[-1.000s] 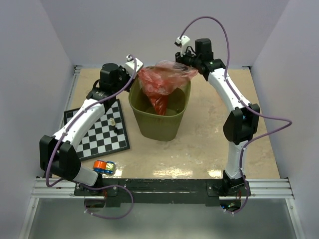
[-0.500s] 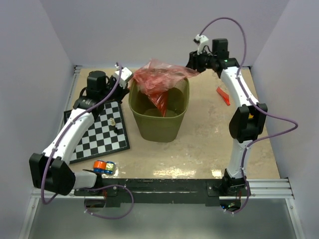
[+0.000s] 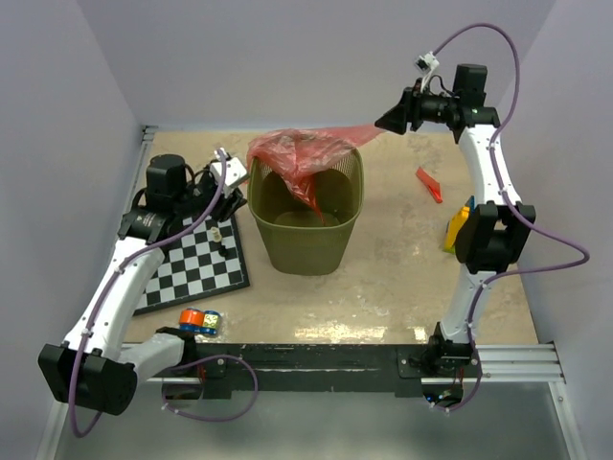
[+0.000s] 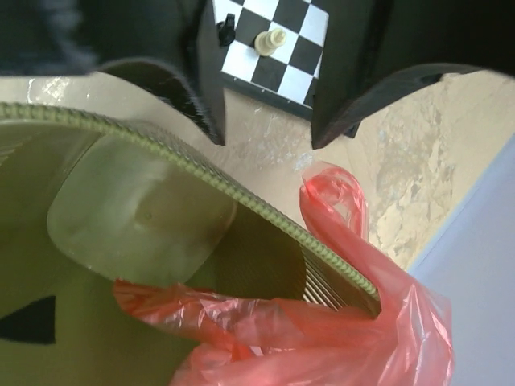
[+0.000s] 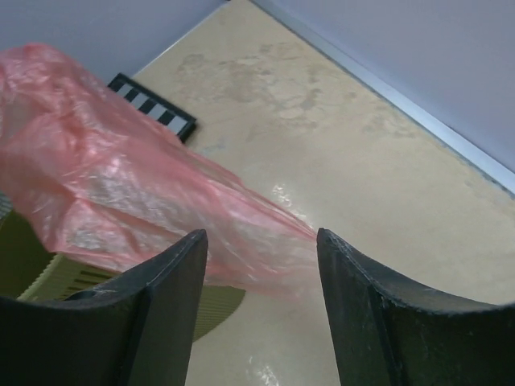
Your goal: Put the trash bags into the trash bin
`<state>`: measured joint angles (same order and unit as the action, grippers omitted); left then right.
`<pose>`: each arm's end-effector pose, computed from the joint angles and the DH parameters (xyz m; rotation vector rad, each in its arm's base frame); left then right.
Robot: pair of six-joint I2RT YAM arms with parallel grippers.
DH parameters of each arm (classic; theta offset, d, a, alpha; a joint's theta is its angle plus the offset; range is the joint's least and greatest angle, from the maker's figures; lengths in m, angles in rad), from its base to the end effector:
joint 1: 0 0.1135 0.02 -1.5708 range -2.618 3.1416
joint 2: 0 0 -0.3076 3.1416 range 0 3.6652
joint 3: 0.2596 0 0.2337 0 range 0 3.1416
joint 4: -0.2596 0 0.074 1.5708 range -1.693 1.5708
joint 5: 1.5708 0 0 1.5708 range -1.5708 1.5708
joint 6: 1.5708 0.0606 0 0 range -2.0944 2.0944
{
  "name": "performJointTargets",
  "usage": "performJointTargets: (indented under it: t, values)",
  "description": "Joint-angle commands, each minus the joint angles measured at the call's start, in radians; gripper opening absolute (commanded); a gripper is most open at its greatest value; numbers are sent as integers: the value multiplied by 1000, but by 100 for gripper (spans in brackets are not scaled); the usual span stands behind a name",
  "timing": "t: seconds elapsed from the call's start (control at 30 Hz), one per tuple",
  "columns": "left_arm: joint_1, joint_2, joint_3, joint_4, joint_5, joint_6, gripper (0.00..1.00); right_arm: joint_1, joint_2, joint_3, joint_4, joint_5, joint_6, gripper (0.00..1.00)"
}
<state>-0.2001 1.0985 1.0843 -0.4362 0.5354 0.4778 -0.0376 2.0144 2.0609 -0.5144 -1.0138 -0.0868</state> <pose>0.2098 -0.0741 0.3893 0.9614 1.7215 -0.3592 0.4711 0.0338 0.4139 -0.6642 1.7987 0.9362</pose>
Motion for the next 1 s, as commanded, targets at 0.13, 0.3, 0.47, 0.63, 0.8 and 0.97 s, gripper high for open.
performJointTargets:
  t: [0.13,0.3,0.47,0.63,0.8,0.97]
  values:
    - [19,-98,172,-21,37,76,63,19,-106,-2,131,-209,-42,70]
    - [19,56,374,34,158,-80,62,93,-54,53,134,-195,-42,71]
    - [16,216,413,263,241,-224,61,182,-2,119,77,-135,-111,73]
    - [-24,337,460,304,298,-204,56,223,21,125,88,-97,-143,71]
    - [-61,379,434,352,227,-191,53,237,24,119,103,-57,-152,64]
    - [-68,388,437,337,225,-160,42,252,30,119,83,-49,-165,50]
